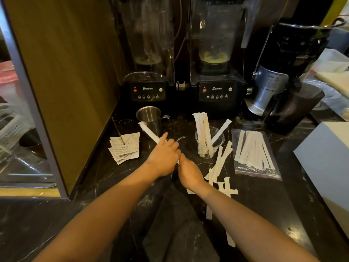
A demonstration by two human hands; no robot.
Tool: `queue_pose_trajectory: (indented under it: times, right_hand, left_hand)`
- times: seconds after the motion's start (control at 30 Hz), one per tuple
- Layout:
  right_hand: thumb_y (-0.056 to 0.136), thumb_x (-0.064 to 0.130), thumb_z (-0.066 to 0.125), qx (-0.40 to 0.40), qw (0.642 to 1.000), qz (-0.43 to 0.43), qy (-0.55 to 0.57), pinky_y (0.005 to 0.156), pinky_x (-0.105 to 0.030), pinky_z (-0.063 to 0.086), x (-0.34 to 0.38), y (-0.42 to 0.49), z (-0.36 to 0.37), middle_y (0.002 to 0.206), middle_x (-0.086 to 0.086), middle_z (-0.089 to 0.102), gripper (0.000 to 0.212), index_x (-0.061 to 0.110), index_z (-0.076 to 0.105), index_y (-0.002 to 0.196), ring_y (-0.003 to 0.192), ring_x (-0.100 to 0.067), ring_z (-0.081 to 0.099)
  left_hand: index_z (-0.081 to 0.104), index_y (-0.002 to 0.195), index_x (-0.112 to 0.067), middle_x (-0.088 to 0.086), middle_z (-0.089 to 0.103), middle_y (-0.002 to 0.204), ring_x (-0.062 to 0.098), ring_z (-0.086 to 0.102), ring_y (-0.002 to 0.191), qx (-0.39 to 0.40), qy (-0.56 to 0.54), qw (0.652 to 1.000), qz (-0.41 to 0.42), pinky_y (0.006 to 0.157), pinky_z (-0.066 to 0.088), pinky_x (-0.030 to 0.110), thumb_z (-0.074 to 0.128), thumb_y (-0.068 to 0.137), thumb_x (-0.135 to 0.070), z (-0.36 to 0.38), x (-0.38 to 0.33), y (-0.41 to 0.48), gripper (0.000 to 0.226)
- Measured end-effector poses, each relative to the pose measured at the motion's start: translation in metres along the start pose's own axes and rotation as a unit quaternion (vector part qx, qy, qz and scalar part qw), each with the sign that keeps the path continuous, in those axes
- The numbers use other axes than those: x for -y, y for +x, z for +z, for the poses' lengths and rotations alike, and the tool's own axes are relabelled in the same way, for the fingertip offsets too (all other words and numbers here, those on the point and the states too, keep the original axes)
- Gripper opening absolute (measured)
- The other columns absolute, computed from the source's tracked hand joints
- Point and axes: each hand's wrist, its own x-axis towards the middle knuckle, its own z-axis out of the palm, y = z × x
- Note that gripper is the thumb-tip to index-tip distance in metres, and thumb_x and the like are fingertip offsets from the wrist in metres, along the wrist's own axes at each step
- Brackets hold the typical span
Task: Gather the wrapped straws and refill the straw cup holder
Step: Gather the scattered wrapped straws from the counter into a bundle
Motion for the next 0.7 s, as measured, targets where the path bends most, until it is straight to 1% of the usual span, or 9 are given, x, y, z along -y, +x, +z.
queue_pose_trajectory:
  times: [0.17,0.27,0.33,0.4,0.43,0.47,0.53,0.6,0.7]
  right_hand:
    - [0.097,0.015,0.036,-0.053,0.992,-0.024,0.108,0.087,-0.042,0.049,0.005,0.002,-0.015,0.118,-0.023,0.060,0.043,0.004,0.028,0.139,0.105,-0.036,0.060]
    - [0.097,0.017,0.039,-0.061,0.981,-0.023,0.184,0.088,-0.031,0.047,0.010,0.004,-0.023,0.116,-0.017,0.059,0.040,0.005,0.034,0.135,0.106,-0.027,0.059]
    - [0.098,0.013,0.037,-0.062,0.966,-0.009,0.253,0.091,-0.031,0.047,0.015,0.001,-0.031,0.106,-0.012,0.059,0.026,0.008,0.043,0.123,0.104,-0.024,0.056]
    - [0.097,0.008,0.036,-0.068,0.955,-0.008,0.288,0.091,-0.034,0.045,0.018,0.002,-0.034,0.106,-0.018,0.060,0.026,0.002,0.048,0.120,0.105,-0.030,0.056]
    - [0.097,0.008,0.036,-0.067,0.953,-0.011,0.294,0.093,-0.036,0.044,0.022,0.000,-0.035,0.109,-0.020,0.059,0.029,-0.001,0.047,0.122,0.107,-0.030,0.056]
    - [0.097,0.012,0.036,-0.076,0.950,-0.020,0.302,0.096,-0.040,0.043,0.025,-0.001,-0.035,0.112,-0.019,0.059,0.031,-0.001,0.045,0.125,0.110,-0.030,0.055]
    - [0.095,0.024,0.034,-0.080,0.938,-0.035,0.335,0.099,-0.051,0.042,0.031,-0.003,-0.037,0.109,-0.014,0.059,0.032,0.011,0.045,0.122,0.110,-0.033,0.055]
    - [0.089,0.033,0.034,-0.081,0.936,-0.047,0.339,0.097,-0.047,0.045,0.030,-0.003,-0.039,0.098,-0.002,0.058,0.028,0.025,0.048,0.112,0.103,-0.025,0.056]
    - [0.096,0.030,0.035,-0.060,0.935,-0.067,0.342,0.091,-0.049,0.049,0.032,-0.007,-0.047,0.103,-0.011,0.061,0.031,0.012,0.047,0.117,0.102,-0.032,0.060]
  left_hand:
    - [0.018,0.147,-0.011,0.013,0.006,0.159,0.027,-0.006,0.147,-0.072,-0.015,0.997,-0.023,0.106,-0.022,0.046,0.030,0.095,-0.024,-0.023,-0.001,-0.003,0.055]
    - [0.014,0.148,-0.017,0.009,0.003,0.160,0.023,-0.010,0.147,-0.091,-0.050,0.994,-0.021,0.104,-0.028,0.042,0.024,0.092,-0.030,-0.035,0.000,-0.003,0.058]
    - [0.030,0.144,-0.017,0.009,0.026,0.155,0.022,0.010,0.147,-0.162,-0.107,0.981,-0.020,0.109,-0.024,0.040,0.021,0.087,-0.033,-0.040,0.002,0.000,0.060]
    - [0.057,0.125,-0.010,0.011,0.061,0.130,0.026,0.048,0.130,-0.254,-0.119,0.960,-0.022,0.116,0.005,0.044,0.031,0.085,-0.029,-0.048,0.003,0.002,0.051]
    - [0.063,0.115,-0.007,0.012,0.069,0.118,0.028,0.059,0.118,-0.292,-0.119,0.948,-0.025,0.111,0.020,0.048,0.037,0.083,-0.023,-0.050,0.005,0.005,0.045]
    - [0.064,0.111,-0.005,0.014,0.070,0.113,0.031,0.062,0.113,-0.322,-0.124,0.938,-0.025,0.106,0.027,0.050,0.039,0.079,-0.017,-0.051,0.006,0.007,0.043]
    - [0.061,0.114,-0.003,0.019,0.066,0.118,0.033,0.057,0.118,-0.362,-0.156,0.918,-0.036,0.110,0.025,0.047,0.039,0.077,-0.011,-0.053,0.005,0.009,0.044]
    - [0.056,0.122,-0.005,0.016,0.056,0.133,0.024,0.040,0.132,-0.391,-0.245,0.884,-0.074,0.114,0.019,0.048,0.039,0.083,-0.016,-0.057,0.002,0.008,0.044]
    - [0.038,0.136,-0.018,-0.003,0.023,0.147,0.000,0.011,0.136,-0.400,-0.440,0.792,-0.138,0.116,0.009,0.040,0.040,0.087,-0.027,-0.063,-0.003,-0.002,0.049]
